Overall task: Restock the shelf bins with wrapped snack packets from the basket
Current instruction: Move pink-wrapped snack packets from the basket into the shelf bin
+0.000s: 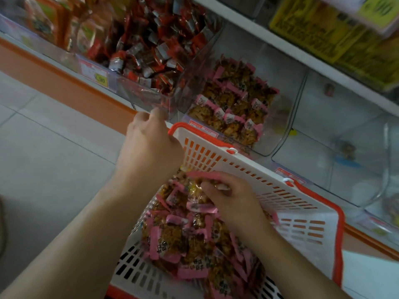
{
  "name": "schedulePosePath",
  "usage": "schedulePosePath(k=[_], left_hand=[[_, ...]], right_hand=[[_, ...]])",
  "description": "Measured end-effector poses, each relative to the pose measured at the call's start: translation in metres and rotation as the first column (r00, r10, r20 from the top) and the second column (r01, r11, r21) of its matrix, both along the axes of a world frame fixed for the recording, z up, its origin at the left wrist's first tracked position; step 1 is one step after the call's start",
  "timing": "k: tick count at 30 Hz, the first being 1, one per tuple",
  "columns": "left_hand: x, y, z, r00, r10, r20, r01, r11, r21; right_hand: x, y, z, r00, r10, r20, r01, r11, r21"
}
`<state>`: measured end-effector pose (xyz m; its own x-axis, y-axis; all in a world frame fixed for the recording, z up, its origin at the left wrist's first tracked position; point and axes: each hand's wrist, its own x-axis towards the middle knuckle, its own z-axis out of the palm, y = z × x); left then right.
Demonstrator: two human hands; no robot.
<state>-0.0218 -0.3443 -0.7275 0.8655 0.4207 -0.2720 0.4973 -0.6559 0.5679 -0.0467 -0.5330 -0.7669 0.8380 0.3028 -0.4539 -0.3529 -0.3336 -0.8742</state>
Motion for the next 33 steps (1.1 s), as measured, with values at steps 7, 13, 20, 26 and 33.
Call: schedulePosePath(k=[7, 13, 20, 26, 33], left_hand=[[0.0, -0.031, 0.021, 0.935, -0.142, -0.324, -0.152, 0.666, -0.73], [0.001, -0.042, 0.007, 0.993, -0.109, 0.044, 0.1, 0.58, -0.809], [0.006, -0.053, 0.007, 0.991, 0.007, 0.135, 0.1, 0.633, -0.768], [0.004, -0.068, 0.004, 0.99, -0.02, 0.142, 0.119, 0.661, -0.741], [0.007, -0.074, 0.001, 0.979, -0.138, 0.148, 0.197, 0.814, -0.546]], right_hand=[[0.005, -0.04, 0.047, 0.897, -0.133, 0.422, 0.158, 0.987, -0.026], [0.023, -0.054, 0.046, 0.696, 0.201, 0.689, -0.014, 0.964, -0.267], [0.033, -0.068, 0.047, 0.866, -0.093, 0.491, 0.136, 0.989, -0.051], [0.04, -0.066, 0.045, 0.936, -0.247, 0.25, 0.26, 0.965, -0.022], [0.046, -0.068, 0.042, 0.949, -0.141, 0.28, 0.185, 0.973, -0.136]])
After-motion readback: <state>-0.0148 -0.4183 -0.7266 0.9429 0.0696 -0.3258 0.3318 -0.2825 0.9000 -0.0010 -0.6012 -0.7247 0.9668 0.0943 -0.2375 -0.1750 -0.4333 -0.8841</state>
